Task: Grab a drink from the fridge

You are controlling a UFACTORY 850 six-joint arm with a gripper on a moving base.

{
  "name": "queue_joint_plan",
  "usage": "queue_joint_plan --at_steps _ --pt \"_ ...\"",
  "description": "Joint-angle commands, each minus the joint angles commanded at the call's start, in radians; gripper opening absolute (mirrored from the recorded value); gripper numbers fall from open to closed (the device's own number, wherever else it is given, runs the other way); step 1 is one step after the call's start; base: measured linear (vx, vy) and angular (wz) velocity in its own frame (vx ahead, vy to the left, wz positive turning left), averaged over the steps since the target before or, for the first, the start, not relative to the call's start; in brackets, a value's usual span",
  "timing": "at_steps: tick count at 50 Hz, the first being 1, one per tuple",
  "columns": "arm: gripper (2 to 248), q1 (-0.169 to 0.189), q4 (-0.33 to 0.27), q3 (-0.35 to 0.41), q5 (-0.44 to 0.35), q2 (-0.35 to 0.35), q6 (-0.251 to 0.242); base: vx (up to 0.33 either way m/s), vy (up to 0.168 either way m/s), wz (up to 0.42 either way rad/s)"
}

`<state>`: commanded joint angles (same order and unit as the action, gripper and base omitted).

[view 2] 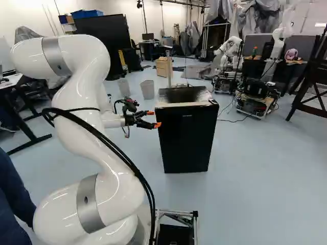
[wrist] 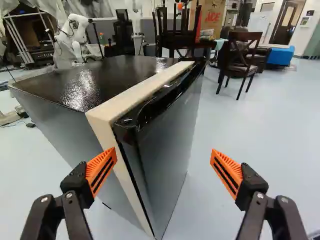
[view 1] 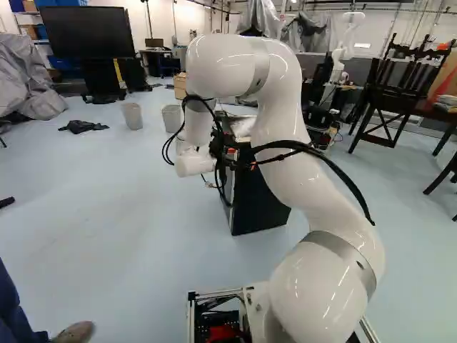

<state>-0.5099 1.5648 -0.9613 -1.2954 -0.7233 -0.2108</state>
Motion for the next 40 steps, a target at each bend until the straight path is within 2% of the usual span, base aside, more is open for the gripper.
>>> queue_joint_plan --at_steps 40 --pt "247 0.000 0.000 0.000 -0.029 0.000 0.000 0.000 0.000 0.000"
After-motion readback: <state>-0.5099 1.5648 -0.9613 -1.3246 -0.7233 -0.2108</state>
